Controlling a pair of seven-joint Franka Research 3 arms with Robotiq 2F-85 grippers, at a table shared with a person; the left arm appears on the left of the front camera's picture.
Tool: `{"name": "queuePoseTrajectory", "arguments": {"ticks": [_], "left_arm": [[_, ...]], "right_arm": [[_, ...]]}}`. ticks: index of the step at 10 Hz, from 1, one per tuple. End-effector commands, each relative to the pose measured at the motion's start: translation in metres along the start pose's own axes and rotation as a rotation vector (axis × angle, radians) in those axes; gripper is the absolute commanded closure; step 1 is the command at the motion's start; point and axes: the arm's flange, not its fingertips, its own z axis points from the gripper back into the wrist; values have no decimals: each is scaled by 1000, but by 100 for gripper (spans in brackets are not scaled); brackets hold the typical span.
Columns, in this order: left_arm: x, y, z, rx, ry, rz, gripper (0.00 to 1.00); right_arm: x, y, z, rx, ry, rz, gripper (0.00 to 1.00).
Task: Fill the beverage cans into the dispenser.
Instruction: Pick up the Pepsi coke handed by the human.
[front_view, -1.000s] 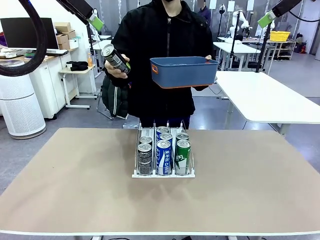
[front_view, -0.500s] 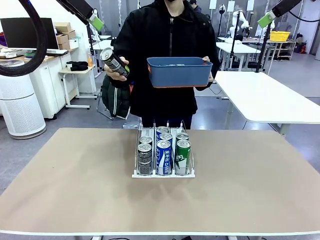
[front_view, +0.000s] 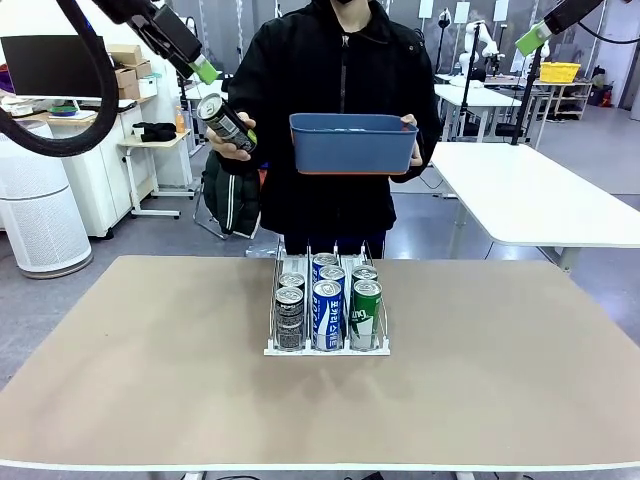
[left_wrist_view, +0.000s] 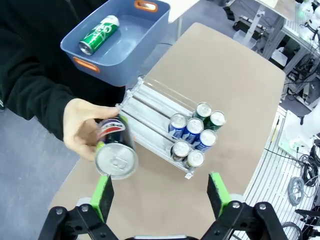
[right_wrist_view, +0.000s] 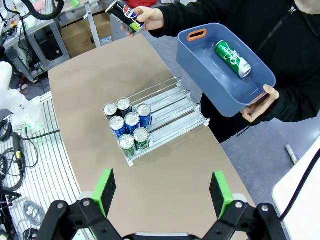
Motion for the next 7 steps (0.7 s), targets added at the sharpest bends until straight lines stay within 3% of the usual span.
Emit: {"name": "queuePoseTrajectory", "arguments": {"ticks": [1, 3, 7], "left_arm": [[4, 4, -2, 56, 27, -23, 0], [-1, 12, -11, 134, 25, -21, 0], [-7, 18, -31, 152, 9, -23, 0]], "right_arm": [[0, 0, -1, 9, -6, -2, 0], [0, 0, -1, 9, -6, -2, 0], [0, 0, -1, 9, -6, -2, 0]]}}
